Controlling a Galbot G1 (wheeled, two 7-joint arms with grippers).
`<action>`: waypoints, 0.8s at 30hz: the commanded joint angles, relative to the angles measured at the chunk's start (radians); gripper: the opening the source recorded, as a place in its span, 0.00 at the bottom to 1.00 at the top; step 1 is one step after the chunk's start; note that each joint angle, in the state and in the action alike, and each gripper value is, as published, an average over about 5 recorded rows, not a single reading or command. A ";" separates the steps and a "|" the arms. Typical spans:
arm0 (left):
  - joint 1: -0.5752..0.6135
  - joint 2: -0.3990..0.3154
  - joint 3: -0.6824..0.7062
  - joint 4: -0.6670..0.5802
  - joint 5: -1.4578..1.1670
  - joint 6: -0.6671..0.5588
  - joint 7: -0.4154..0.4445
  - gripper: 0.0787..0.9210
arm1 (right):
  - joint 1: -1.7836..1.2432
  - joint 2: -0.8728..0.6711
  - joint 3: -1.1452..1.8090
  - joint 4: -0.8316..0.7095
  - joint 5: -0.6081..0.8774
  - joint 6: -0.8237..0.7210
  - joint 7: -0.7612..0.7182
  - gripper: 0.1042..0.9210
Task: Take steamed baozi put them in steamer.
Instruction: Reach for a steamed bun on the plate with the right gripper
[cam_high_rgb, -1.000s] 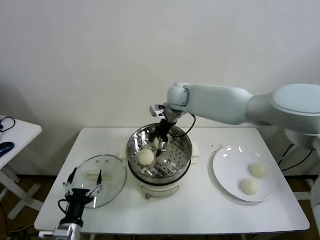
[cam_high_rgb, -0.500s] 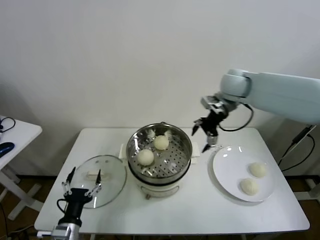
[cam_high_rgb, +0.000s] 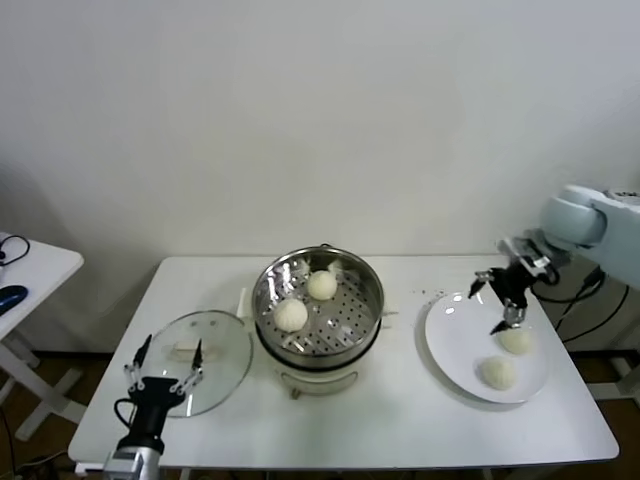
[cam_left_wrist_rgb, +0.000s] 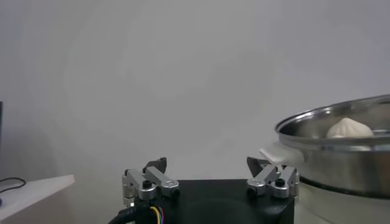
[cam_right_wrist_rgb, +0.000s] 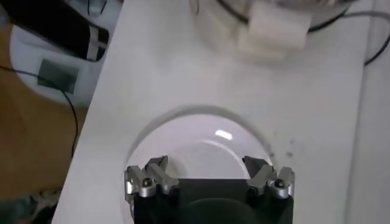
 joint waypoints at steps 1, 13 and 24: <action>0.011 -0.004 0.003 -0.004 0.010 -0.003 0.002 0.88 | -0.331 -0.080 0.242 -0.044 -0.198 0.032 0.011 0.88; 0.036 -0.014 -0.002 0.002 0.018 -0.022 0.000 0.88 | -0.443 -0.041 0.304 -0.080 -0.241 0.032 0.050 0.88; 0.034 -0.012 -0.009 0.003 0.018 -0.019 0.000 0.88 | -0.476 -0.002 0.316 -0.101 -0.260 0.032 0.064 0.88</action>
